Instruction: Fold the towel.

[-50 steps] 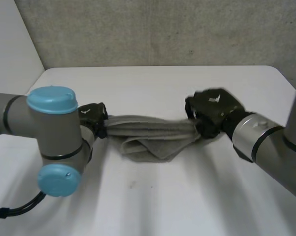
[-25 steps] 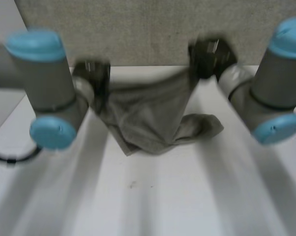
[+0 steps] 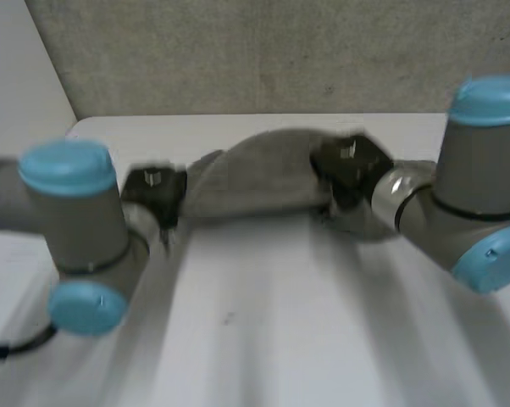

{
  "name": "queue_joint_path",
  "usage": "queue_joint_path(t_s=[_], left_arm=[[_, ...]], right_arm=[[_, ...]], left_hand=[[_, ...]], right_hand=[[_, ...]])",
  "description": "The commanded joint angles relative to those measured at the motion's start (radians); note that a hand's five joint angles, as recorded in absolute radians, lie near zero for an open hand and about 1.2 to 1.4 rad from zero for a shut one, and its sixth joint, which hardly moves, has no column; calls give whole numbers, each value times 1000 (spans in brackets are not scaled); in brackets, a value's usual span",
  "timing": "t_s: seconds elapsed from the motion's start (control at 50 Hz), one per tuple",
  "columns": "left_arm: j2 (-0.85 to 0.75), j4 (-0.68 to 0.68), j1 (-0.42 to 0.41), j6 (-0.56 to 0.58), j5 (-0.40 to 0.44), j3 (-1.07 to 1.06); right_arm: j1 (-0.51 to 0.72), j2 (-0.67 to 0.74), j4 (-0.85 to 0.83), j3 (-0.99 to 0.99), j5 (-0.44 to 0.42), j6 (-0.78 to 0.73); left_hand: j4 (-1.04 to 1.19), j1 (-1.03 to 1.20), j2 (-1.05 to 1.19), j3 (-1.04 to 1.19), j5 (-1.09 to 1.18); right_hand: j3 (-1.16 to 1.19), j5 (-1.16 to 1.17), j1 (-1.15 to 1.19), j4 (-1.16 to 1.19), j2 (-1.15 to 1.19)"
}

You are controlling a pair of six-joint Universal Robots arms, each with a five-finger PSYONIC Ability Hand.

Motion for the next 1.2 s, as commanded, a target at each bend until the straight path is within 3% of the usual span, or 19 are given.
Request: queue_joint_path(t_s=[0.02, 0.04, 0.06, 0.08, 0.1, 0.12, 0.22, 0.36, 0.44, 0.54, 0.6, 0.72, 0.94, 1.1, 1.2], left_arm=[[19, -6, -49, 5, -2, -198], [28, -6, -72, 6, -2, -206], [29, -6, -72, 6, -2, -206], [44, -6, -83, 6, -2, -206], [44, -6, -83, 6, -2, -206], [62, -4, -86, 6, -5, -203], [108, 0, -77, 6, -28, -179], [197, -12, -32, 11, -49, -136], [240, -13, -35, 19, -43, -105], [300, -23, -52, 35, -39, -38], [312, -38, -72, 39, -39, 27], [303, -79, -133, 39, -45, 158], [216, -153, -170, 40, -49, 341], [183, -168, -178, 37, -54, 395], [188, -170, -190, 35, -81, 395]], right_arm=[[-14, 91, 174, 37, 71, -98], [-14, 91, 174, 37, 71, -98], [-23, 84, 162, 45, 72, -74], [-23, 84, 162, 45, 72, -73], [-34, 71, 145, 59, 72, -34], [-43, 50, 122, 77, 71, 17], [-72, -56, 30, 166, 68, 163], [-130, -200, -40, 321, 66, 249], [-172, -324, -45, 420, 66, 305], [-173, -375, -73, 513, 66, 437], [-167, -375, -118, 569, 66, 543], [-88, -355, -253, 619, 72, 745], [101, -231, -370, 553, 129, 832], [173, -116, -439, 513, 269, 930], [173, -26, -583, 476, 385, 922]], left_hand=[[179, 201, 179, 180, 183], [179, 201, 179, 180, 183], [179, 201, 179, 180, 183], [179, 201, 179, 180, 183], [179, 201, 179, 180, 183], [179, 201, 179, 180, 183], [179, 201, 179, 180, 183], [179, 201, 179, 180, 183], [179, 201, 179, 180, 183], [179, 201, 179, 180, 183], [179, 201, 179, 180, 183], [179, 201, 179, 180, 183], [179, 201, 179, 180, 183], [179, 201, 179, 180, 183], [179, 201, 179, 180, 183]], right_hand=[[207, 231, 431, 200, 213], [207, 231, 431, 200, 213], [-190, -166, 34, -197, -184], [-194, -170, 30, -201, -188], [-613, -588, -389, -619, -606], [-783, -758, -558, -789, -776], [-823, -798, -598, -829, -816], [-796, -772, -572, -803, -790], [-814, -789, -589, -820, -807], [-863, -839, -639, -870, -857], [-998, -973, -774, -1004, -991], [-1015, -990, -791, -1021, -1008], [-1015, -990, -791, -1021, -1008], [-1015, -990, -791, -1021, -1008], [-1015, -990, -791, -1021, -1008]])
